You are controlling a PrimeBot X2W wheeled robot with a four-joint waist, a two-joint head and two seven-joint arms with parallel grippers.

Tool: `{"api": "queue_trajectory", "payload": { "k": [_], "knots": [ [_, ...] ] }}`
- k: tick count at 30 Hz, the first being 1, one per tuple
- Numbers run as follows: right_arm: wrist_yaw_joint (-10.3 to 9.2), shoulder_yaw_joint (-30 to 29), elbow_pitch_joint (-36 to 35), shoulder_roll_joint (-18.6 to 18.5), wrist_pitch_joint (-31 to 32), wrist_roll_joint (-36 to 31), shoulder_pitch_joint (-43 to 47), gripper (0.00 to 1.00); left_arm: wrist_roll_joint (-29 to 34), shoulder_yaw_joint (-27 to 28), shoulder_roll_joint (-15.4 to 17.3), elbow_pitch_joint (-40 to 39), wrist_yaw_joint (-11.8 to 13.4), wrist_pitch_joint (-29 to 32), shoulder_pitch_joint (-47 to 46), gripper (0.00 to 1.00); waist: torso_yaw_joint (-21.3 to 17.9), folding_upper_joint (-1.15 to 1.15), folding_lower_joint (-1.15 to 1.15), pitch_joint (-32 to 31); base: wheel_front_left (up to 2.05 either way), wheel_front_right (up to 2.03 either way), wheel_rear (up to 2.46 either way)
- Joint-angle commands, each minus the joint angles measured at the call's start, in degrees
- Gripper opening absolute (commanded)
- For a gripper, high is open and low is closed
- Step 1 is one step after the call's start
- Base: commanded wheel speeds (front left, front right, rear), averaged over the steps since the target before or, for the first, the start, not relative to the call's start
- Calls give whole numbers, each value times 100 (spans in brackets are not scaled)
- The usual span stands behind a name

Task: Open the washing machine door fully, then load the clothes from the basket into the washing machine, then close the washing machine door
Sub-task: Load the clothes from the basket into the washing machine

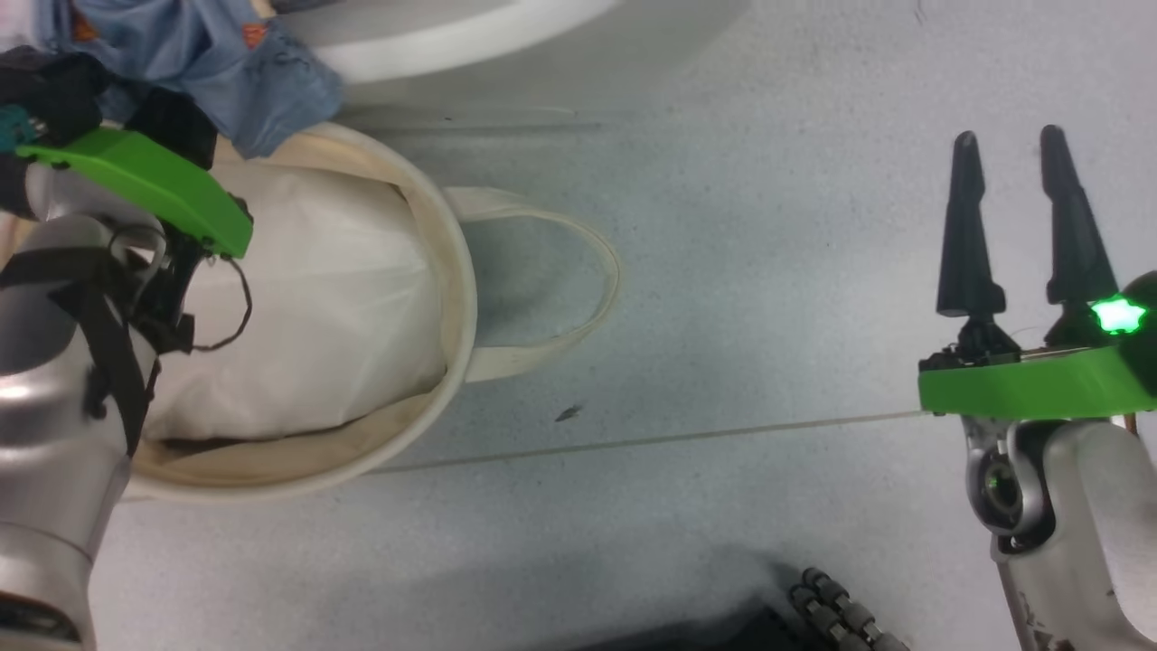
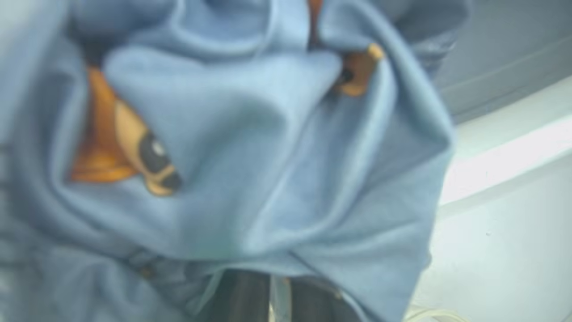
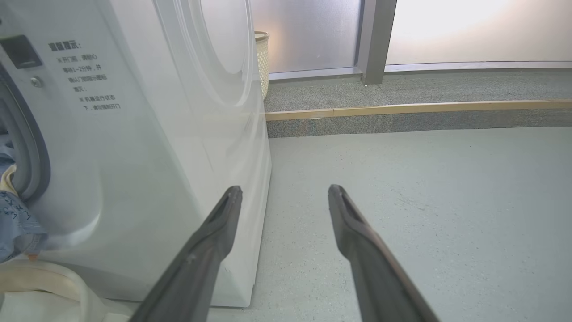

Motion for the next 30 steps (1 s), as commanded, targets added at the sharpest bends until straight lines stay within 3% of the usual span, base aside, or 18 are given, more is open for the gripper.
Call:
{"api": "queue_trajectory", "payload": {
  "k": [1,6,12,20,30],
  "knots": [
    [32,93,-143,-17,-70,23,84,100,85,267,295,-282,17,-82,-198,0,72,0,0,-113,0,0,0],
    [32,178,-21,17,-70,82,121,100,596,715,304,-911,47,-82,-112,0,61,0,0,-379,0,0,0],
    [32,171,68,53,-70,139,254,100,870,900,250,-982,36,-82,-193,0,-55,0,0,-569,0,0,0],
    [32,239,33,94,-70,156,283,100,970,804,283,-37,21,-44,-969,0,-323,0,0,-509,0,0,0],
    [32,179,-94,183,-70,139,334,100,1181,540,375,1195,25,61,-2293,0,-668,0,0,37,0,0,0]
  ]
}}
